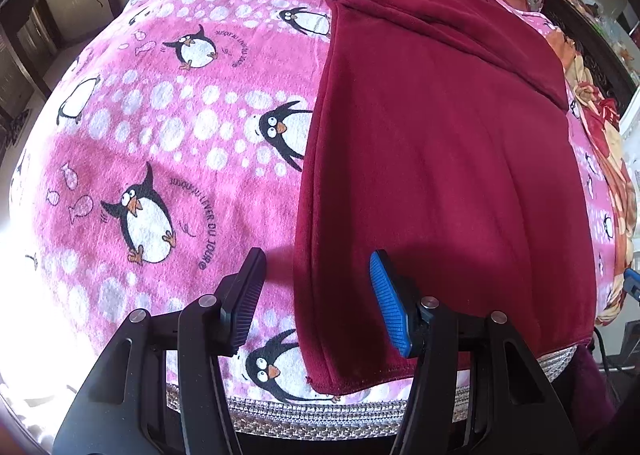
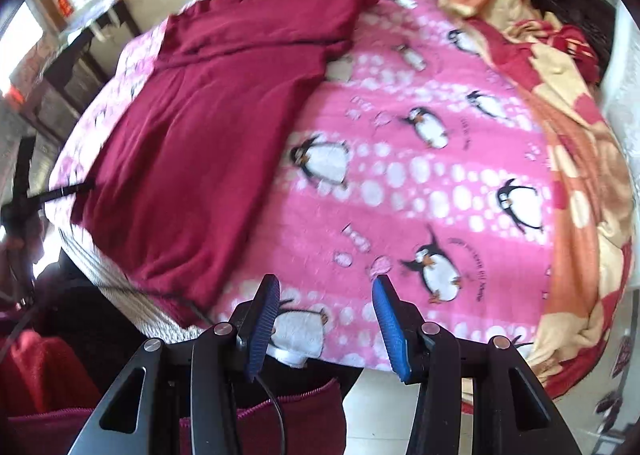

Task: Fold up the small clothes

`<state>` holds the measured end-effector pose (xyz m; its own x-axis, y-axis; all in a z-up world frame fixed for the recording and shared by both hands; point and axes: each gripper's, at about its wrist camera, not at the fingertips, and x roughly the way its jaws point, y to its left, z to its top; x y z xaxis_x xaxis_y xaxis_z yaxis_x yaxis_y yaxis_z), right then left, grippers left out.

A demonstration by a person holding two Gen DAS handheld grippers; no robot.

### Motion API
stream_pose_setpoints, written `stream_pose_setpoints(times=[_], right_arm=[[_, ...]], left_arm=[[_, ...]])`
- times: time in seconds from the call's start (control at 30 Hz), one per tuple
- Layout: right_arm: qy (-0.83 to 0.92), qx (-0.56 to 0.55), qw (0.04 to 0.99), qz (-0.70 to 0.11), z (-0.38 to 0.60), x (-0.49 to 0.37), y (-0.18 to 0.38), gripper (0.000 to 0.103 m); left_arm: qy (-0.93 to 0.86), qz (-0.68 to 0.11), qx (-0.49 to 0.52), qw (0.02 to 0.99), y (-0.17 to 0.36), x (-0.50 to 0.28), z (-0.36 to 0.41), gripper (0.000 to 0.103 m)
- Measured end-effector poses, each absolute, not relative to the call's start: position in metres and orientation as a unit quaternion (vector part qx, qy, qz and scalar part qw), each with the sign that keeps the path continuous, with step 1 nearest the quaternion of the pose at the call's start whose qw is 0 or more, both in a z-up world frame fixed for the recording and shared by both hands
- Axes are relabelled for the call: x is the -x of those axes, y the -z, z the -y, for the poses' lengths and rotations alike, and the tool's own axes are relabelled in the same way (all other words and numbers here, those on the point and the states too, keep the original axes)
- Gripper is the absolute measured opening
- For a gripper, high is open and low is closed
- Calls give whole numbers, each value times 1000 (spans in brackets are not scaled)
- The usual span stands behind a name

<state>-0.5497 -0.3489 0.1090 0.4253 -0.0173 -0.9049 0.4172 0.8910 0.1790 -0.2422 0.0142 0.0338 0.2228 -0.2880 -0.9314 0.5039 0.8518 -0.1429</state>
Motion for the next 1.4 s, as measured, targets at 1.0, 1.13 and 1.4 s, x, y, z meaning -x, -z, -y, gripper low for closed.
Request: stream_pose_setpoints(times=[1.0, 1.13, 1.4], right_arm=[[-34, -345, 817, -460, 324, 481, -51, 13], [-46, -330, 838, -432, 334, 462, -72, 12], [-2, -305, 872, -382, 370, 394, -94, 12]], left_arm=[[305, -604, -103, 729, -37, 236, -4, 8], [324, -573, -90, 747, -61, 209, 8, 8], [325, -533, -49, 779, -75, 129, 54, 5]])
